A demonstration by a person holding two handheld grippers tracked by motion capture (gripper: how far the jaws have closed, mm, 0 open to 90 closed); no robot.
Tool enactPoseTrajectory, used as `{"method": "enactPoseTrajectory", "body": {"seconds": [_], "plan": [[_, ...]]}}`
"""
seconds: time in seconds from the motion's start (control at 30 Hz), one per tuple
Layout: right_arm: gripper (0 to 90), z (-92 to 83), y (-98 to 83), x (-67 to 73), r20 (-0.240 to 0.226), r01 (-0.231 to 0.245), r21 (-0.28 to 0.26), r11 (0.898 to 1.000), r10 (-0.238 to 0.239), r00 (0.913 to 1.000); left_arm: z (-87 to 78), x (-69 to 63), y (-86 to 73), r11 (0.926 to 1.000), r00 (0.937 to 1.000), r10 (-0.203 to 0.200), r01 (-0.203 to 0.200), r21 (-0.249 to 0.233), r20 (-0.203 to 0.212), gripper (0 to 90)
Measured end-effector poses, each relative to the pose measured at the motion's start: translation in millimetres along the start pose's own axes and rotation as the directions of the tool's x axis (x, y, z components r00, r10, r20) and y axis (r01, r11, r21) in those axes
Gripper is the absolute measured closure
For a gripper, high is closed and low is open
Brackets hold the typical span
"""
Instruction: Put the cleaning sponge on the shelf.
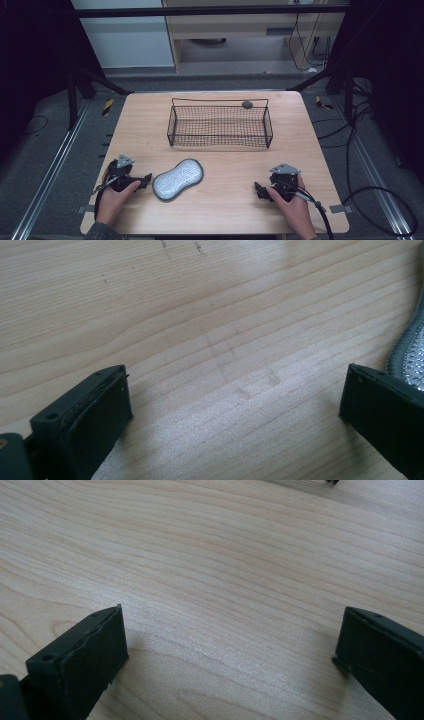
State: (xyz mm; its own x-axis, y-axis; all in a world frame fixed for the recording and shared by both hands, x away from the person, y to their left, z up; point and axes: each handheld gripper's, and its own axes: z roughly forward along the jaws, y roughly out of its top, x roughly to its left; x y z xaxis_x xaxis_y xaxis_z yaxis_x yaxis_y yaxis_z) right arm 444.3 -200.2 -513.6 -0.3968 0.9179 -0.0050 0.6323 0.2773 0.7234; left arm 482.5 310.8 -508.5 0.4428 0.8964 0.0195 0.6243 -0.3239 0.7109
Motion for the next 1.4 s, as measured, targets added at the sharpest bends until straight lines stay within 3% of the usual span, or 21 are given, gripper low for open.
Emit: {"method": "enactPoseTrajectory", "body": {"seconds": [0.5,0.6,0.63,0.7,0.87,0.97,1.03,1.2,1.27,1.4], "plan": [[0.4,0.1,-0.2,-0.4,0.002,0.007,-0.002,1.0,-0.007,1.0,-5.7,-1.3,5.4,0.9998,0.9999,-0.015,0.015,-0.012,-0.006,2.8],[0.4,-0.8,-0.1,0.6,-0.004,-0.011,0.002,1.0,0.011,0.9999,-13.0,-3.1,14.3,0.9999,1.0,0.006,-0.006,-0.015,0.007,3.2],[0.4,-0.8,-0.1,0.8,-0.003,-0.012,0.002,1.0,0.012,0.9999,-19.8,-6.1,21.9,0.9994,0.9995,0.031,-0.031,-0.018,0.004,3.8],[0.4,-0.8,-0.1,0.8,-0.003,-0.013,0.002,1.0,0.013,0.9999,-23.1,-8.2,25.6,0.9991,0.9993,0.036,-0.035,-0.024,0.012,4.0],[0.4,-0.8,-0.1,0.8,-0.003,-0.012,0.002,1.0,0.012,0.9999,-37.6,-25.0,42.2,0.9968,0.9964,0.079,-0.079,-0.004,0.03,3.7],[0.4,-0.8,-0.1,0.6,-0.004,-0.01,0.003,1.0,0.01,0.9999,-42.0,-39.6,50.4,0.9931,0.9927,0.11,-0.112,0.036,0.05,3.3],[0.4,0.0,-0.3,-0.3,0.002,0.007,-0.002,1.0,-0.007,1.0,-42.0,-42.7,51.8,0.9909,0.9909,0.123,-0.126,0.048,0.055,3.4],[0.4,0.1,-0.2,-0.5,0.002,0.01,-0.001,1.0,-0.01,1.0,-38.7,-59.9,59.3,0.9808,0.9809,0.167,-0.176,0.085,0.099,3.4],[0.4,0.2,-0.1,-0.7,-0.001,0.011,0.0,1.0,-0.011,0.9999,-34.6,-70.4,65.9,0.9674,0.97,0.213,-0.226,0.113,0.116,3.4],[0.4,0.2,-0.1,-0.7,-0.001,0.011,0.0,1.0,-0.011,0.9999,-27.4,-82.0,74.0,0.9517,0.9589,0.254,-0.271,0.145,0.127,3.4]]}}
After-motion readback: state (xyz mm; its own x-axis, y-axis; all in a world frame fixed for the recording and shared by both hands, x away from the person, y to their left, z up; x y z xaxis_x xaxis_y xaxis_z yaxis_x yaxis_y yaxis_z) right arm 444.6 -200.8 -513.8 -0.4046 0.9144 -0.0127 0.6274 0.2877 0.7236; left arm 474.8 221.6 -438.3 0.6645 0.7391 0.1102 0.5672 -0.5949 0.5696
